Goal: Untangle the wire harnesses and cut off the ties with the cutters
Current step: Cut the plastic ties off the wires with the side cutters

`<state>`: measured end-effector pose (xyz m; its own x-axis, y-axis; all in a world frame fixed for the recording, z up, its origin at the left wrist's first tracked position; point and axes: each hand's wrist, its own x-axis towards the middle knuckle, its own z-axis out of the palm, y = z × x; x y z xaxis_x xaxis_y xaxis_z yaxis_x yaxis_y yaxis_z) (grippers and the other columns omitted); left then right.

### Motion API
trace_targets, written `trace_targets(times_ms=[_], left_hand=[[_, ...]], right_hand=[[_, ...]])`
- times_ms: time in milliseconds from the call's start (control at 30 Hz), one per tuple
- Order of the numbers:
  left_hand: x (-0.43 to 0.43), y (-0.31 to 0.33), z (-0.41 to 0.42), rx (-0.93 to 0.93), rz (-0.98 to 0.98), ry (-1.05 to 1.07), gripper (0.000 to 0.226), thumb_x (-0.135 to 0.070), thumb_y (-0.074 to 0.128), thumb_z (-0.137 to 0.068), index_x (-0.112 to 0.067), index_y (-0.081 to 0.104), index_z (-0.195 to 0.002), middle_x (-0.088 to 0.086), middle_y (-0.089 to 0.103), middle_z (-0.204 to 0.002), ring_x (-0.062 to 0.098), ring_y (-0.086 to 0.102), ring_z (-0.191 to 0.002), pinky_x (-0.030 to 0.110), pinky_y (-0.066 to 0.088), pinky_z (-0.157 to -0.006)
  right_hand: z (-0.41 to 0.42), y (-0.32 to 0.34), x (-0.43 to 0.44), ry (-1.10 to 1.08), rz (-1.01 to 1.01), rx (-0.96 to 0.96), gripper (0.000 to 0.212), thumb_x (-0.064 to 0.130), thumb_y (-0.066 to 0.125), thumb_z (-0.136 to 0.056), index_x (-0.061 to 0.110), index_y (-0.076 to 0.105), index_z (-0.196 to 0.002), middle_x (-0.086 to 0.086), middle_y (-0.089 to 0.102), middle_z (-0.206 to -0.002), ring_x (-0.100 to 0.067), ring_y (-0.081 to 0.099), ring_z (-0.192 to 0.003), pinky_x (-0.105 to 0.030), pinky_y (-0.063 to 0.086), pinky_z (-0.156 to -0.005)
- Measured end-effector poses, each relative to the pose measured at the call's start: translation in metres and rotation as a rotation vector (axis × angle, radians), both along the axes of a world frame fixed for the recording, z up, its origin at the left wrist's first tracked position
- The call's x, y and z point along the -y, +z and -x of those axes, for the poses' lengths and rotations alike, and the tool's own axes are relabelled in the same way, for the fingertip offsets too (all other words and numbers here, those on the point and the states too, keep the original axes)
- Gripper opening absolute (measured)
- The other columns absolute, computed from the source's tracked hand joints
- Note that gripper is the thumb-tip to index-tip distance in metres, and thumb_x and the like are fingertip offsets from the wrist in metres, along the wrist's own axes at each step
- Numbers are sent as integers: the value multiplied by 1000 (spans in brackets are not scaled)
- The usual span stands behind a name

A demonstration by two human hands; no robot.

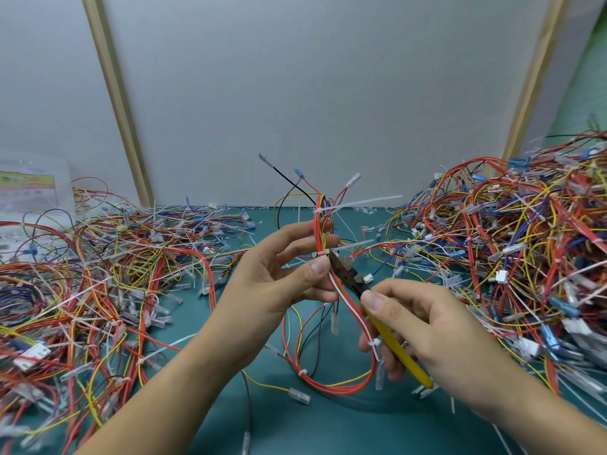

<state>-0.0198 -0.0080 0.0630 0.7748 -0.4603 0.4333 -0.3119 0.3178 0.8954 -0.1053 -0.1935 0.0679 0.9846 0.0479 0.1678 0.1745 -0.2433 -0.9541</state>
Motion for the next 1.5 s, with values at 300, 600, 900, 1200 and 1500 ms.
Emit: trace_targets(times_ms=[300,600,900,1200,1500], left_hand=[[1,0,1,1,0,-2,38,-5,61,-89,-8,61,-127,10,68,-124,18,66,-71,25,58,-69],[0,-1,-1,13,7,-21,38,-7,63,-91,-10,61,-129,11,66,-127,18,67,-75,25,57,-71],[0,-1,-1,16,9,-27,39,-6,61,-91,-9,60,-130,12,65,-127,20,67,-77,26,57,-71],[1,0,0,20,2,-25,39,-4,60,-91,-9,59,-130,10,66,-127,19,68,-76,25,57,-71],[1,1,2,4,-9,-21,38,-5,63,-89,-8,62,-126,9,68,-124,20,67,-74,26,58,-71]], right_hand=[[1,0,-1,3,-11,-10,38,51,61,-80,14,68,-81,-17,69,-75,-29,58,-53,-42,55,-52],[1,1,-2,15,-39,-28,41,49,59,-80,9,67,-83,-20,70,-77,-33,57,-54,-45,55,-53],[0,0,-1,32,-56,-36,38,50,59,-81,12,68,-81,-20,70,-77,-32,58,-53,-40,56,-52],[0,0,-2,44,-54,-22,33,48,58,-84,18,68,-74,-17,67,-71,-30,56,-51,-40,54,-49],[3,-2,0,12,-12,-6,43,57,56,-92,20,61,-70,-7,54,-58,-23,47,-45,-29,44,-40]])
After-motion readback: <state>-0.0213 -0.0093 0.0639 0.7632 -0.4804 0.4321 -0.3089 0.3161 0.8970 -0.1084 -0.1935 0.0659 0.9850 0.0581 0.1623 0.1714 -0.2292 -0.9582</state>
